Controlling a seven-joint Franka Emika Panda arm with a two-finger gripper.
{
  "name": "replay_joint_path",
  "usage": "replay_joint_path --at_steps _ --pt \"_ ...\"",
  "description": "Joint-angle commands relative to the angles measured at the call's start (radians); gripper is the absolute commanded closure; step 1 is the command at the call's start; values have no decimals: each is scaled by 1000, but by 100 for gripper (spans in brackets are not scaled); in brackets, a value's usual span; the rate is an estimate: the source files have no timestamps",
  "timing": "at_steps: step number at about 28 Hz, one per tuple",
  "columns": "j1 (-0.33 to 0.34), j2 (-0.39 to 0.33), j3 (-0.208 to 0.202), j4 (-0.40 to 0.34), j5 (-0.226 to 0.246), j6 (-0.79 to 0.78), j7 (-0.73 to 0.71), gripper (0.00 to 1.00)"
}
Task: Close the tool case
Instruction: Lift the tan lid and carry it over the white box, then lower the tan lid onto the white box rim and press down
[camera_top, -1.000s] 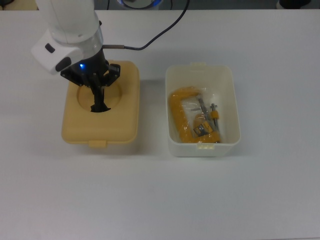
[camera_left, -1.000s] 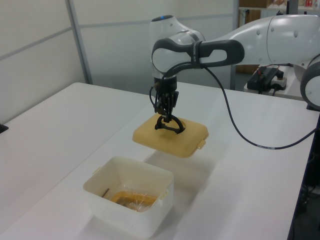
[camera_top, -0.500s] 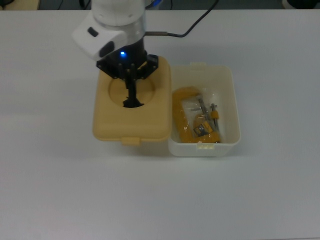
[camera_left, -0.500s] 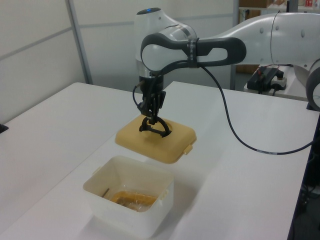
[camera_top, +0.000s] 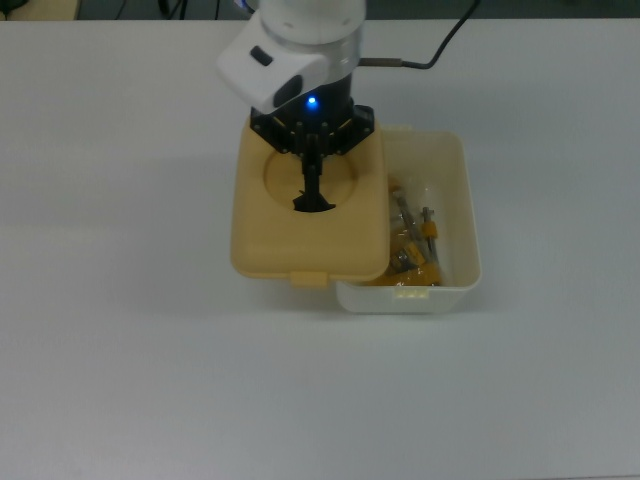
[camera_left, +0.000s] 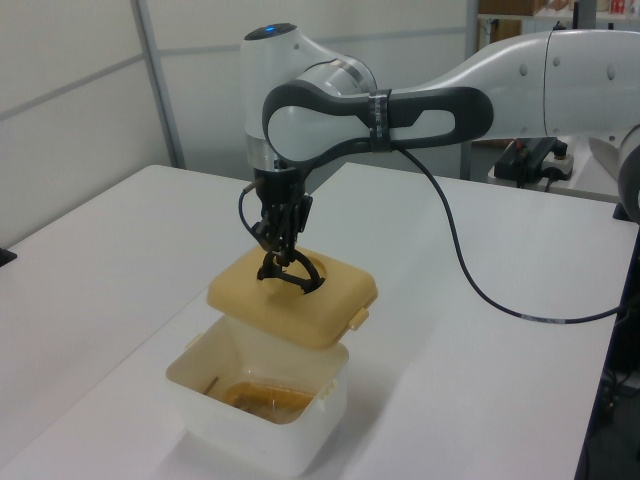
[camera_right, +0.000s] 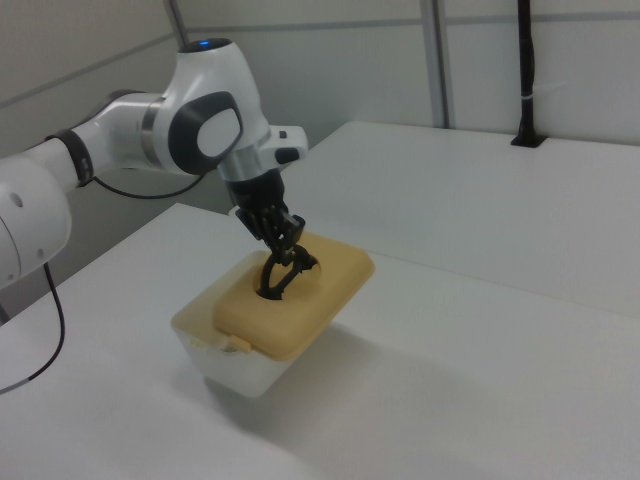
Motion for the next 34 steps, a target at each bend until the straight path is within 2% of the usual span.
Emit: replay_joint_path --at_steps 1,7,15,34 --pt "45 -15 8 10 -30 -28 42 100" --pt "105 -10 8 10 -67 -26 82 100" --pt "142 13 9 10 -78 -23 111 100" --pt "190 54 11 8 -115 -11 151 100"
